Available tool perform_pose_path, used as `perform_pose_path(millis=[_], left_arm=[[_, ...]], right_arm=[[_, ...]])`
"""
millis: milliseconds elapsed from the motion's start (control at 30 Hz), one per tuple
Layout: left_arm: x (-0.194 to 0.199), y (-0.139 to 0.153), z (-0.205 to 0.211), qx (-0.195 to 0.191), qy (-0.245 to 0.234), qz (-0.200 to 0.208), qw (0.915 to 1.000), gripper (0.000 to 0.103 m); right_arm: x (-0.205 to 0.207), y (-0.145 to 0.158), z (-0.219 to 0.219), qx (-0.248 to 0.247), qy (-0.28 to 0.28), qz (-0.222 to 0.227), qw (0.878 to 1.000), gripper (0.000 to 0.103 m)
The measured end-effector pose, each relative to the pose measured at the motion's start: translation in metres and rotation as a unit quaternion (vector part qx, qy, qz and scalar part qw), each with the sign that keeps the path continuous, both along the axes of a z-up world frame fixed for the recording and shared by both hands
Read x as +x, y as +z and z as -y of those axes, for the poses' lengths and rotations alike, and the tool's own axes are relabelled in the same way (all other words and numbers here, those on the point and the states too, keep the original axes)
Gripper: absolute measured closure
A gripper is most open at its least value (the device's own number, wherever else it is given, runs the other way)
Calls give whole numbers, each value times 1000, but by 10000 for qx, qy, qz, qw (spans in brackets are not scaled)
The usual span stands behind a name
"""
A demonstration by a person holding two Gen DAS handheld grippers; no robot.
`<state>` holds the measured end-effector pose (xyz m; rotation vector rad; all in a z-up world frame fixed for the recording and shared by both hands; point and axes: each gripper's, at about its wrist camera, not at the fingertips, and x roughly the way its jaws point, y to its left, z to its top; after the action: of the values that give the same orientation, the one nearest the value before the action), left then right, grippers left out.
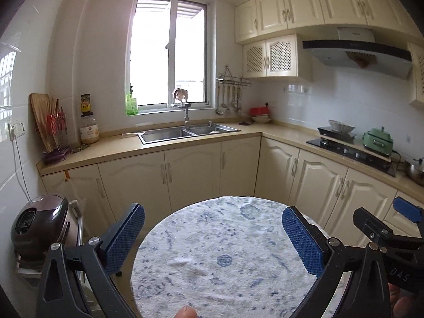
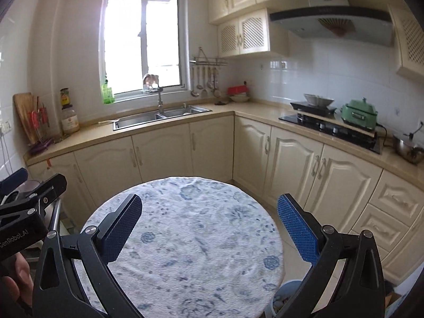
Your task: Collect trash
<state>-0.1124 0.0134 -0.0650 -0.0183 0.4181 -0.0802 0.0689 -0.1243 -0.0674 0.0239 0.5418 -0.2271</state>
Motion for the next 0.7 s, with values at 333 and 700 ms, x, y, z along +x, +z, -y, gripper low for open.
perform_pose_path(millis=[333,700], left_arm=[[-11,8,-11,-43,294,144,9995,1],[-12,16,-18,-126,200,281,9993,1]], right_arm=[[-5,3,-33,-133,146,23,9998,0],[-11,8,-36,-103,168,75,9998,0]])
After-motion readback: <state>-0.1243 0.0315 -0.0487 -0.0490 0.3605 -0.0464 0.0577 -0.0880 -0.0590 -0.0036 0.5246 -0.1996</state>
